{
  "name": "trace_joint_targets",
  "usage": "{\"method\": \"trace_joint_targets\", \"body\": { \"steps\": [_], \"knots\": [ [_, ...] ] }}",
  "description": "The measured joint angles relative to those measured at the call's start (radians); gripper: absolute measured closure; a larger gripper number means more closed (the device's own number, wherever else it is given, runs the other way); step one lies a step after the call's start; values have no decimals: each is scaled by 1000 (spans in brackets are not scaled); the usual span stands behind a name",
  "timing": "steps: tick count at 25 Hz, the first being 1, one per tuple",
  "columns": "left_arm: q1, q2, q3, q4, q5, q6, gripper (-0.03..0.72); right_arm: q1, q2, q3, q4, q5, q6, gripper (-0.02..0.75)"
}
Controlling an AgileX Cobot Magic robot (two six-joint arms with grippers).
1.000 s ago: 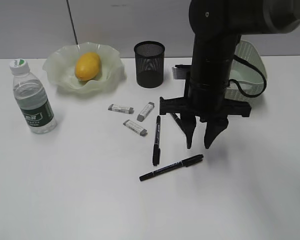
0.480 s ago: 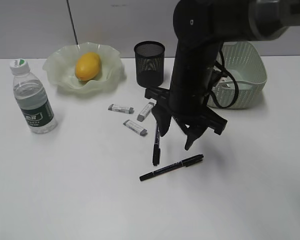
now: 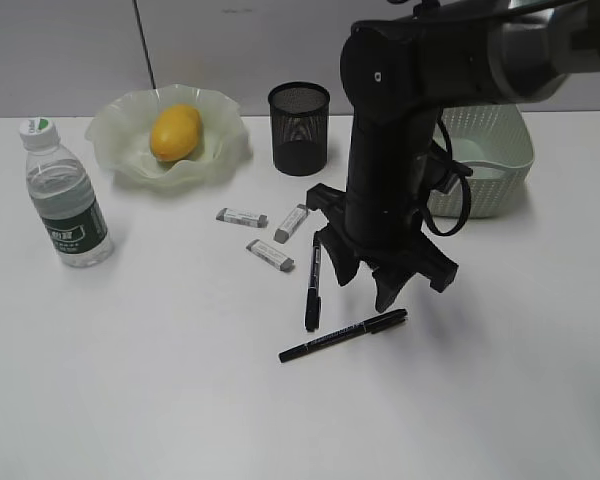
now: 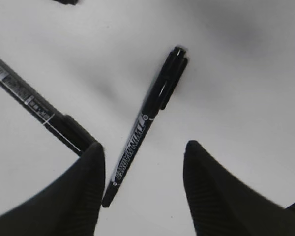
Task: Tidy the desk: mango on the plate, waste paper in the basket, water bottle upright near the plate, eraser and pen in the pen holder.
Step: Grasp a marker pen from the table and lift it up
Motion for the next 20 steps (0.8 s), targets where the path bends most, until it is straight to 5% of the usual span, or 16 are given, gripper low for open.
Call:
{"method": "trace_joint_targets", "body": {
  "steps": [20],
  "knots": [
    [0,0,0,0,0,0,170,-49,41,85,10,-143,31,349]
  ]
}}
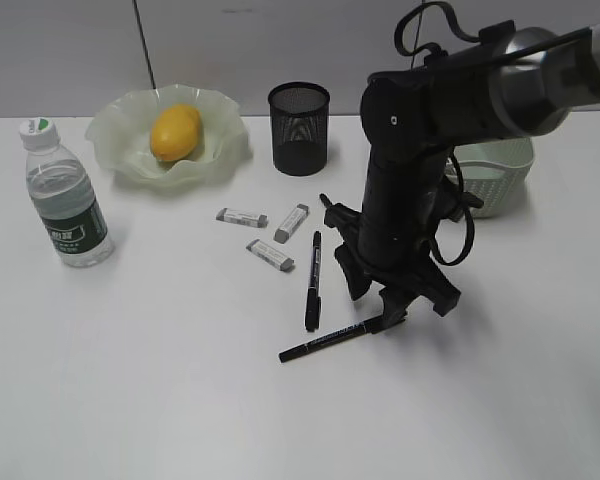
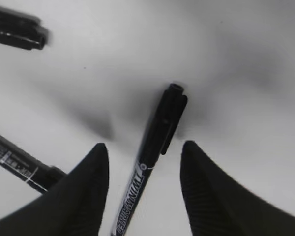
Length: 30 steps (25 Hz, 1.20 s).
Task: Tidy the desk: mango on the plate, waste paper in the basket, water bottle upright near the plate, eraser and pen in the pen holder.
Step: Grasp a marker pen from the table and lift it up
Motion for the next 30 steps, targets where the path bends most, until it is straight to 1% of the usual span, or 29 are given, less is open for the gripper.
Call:
{"method": "trace_joint_targets", "body": {
  "steps": [5,12,16,21,25,30],
  "knots": [
    [0,0,0,0,0,0,170,-8,20,0,16,-4,0,371],
    [0,0,0,0,0,0,174,-8,28,0,-6,17,-1,386],
    [0,0,0,0,0,0,188,-8,43,0,-3,12,-1,412],
    [0,0,0,0,0,0,191,-8,46,0,-7,-5,-1,421],
    [0,0,0,0,0,0,191,-8,53,0,-7,-8,-1,461],
    [0,0,0,0,0,0,191,-8,57,0,-6,-11,-1,478]
  ]
}}
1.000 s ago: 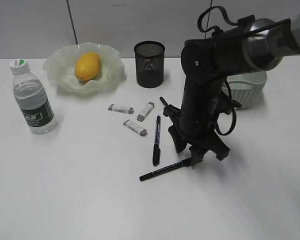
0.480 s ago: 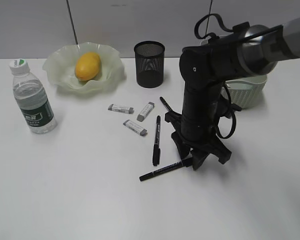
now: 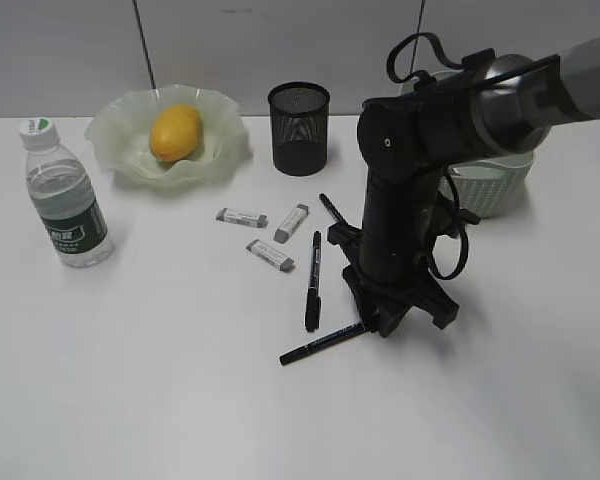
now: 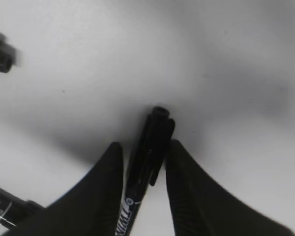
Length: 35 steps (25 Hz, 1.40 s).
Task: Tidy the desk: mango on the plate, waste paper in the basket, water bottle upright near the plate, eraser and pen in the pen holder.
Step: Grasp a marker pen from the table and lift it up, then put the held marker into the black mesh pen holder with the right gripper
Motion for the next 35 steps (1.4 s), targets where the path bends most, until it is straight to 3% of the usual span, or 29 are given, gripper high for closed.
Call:
{"method": "trace_joint_targets", "body": {
  "steps": [3,6,17,22,30,35],
  "knots": [
    [0,0,0,0,0,0,197,0,0,0,0,0,0,507],
    [0,0,0,0,0,0,200,1,-2,0,-10,0,3,600],
    [0,0,0,0,0,0,211,18,-146,-57,-317,-61,32,600],
    [0,0,0,0,0,0,218,18,-182,-196,-640,-255,32,600],
    [0,0,0,0,0,0,225,18,-159,-294,-1401,-487,32,600],
    [0,0,0,0,0,0,225,19,-92,-309,-1536,-572,62,600]
  ]
}}
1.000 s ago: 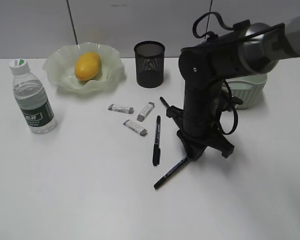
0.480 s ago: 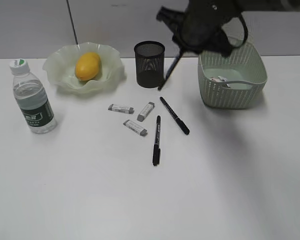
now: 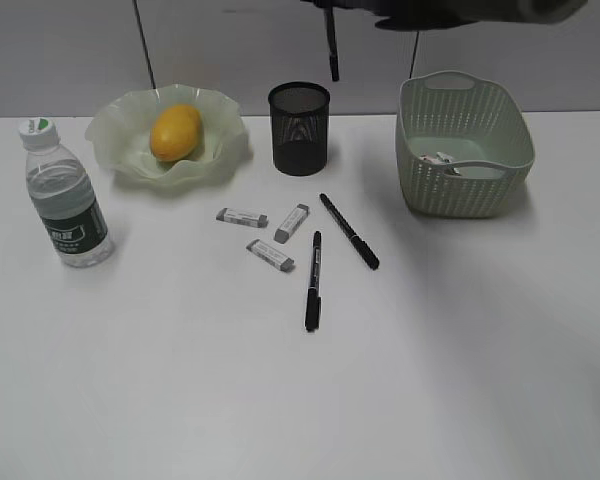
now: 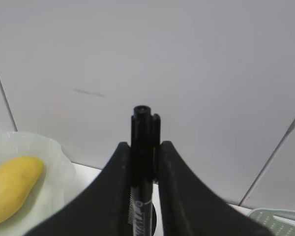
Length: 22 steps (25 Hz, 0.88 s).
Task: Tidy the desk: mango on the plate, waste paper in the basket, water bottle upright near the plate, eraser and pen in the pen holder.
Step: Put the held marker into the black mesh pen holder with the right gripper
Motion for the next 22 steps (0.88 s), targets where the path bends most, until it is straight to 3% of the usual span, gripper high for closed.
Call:
{"method": "trace_joint_targets", "body": {
  "steps": [9,16,22],
  "knots": [
    [0,0,0,0,0,0,232,2,137,-142,-173,-3,154,600],
    [0,0,0,0,0,0,233,2,253,-272,-193,-4,187,600],
    [0,0,0,0,0,0,233,2,301,-287,-199,14,191,601]
  ]
}}
